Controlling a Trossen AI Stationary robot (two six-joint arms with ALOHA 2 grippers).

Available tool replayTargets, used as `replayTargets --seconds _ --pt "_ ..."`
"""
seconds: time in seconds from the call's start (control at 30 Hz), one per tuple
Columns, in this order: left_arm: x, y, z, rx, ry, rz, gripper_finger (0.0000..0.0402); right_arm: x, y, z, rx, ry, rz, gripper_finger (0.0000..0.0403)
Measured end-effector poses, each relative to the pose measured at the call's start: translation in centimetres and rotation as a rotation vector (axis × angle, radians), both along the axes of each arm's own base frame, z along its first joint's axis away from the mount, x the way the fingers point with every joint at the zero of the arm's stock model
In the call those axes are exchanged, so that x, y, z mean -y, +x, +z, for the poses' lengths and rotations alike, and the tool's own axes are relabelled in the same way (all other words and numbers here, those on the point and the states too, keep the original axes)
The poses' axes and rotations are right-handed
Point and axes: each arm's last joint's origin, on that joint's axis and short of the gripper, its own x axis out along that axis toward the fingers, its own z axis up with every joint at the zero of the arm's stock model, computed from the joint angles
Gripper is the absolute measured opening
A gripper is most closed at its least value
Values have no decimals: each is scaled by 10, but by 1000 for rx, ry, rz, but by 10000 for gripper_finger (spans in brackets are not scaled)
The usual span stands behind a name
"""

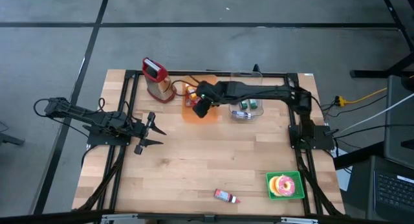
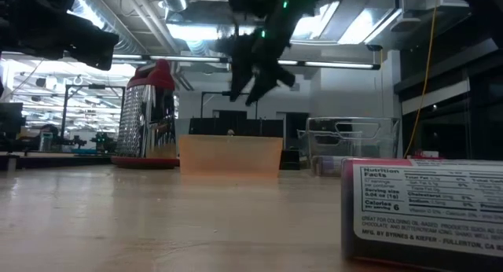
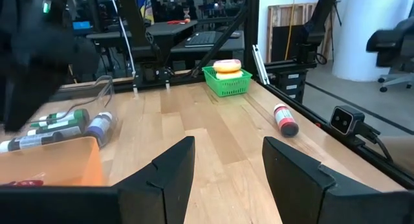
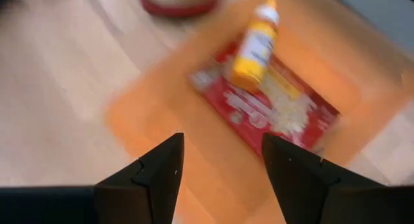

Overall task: Pick & Place Food Item
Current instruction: Put the orange food coloring into the transparent bin

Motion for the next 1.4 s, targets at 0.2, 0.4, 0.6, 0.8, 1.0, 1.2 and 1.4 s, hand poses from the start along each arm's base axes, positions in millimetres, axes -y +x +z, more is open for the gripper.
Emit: replayTargets --seconds 0.2,0.4,0.6,0.8,1.0,1.2,1.4 --pt "0 0 -1 -4 22 7 177 9 4 -11 -17 -6 -13 210" --pt "0 0 -1 -1 23 10 177 20 5 -14 1 17 -30 210" --pt "0 0 0 -7 -9 13 177 32 14 -33 23 53 -43 210" --pt "0 0 -1 -6 -2 13 177 46 18 -39 62 54 -83 210" --pt "-1 0 -1 -5 4 21 177 51 24 -41 130 62 -77 210" --pt "-1 0 -1 -6 0 25 177 55 28 -51 133 82 -80 210" --pt "-1 0 -1 -8 -5 26 177 63 35 -72 149 109 -85 210"
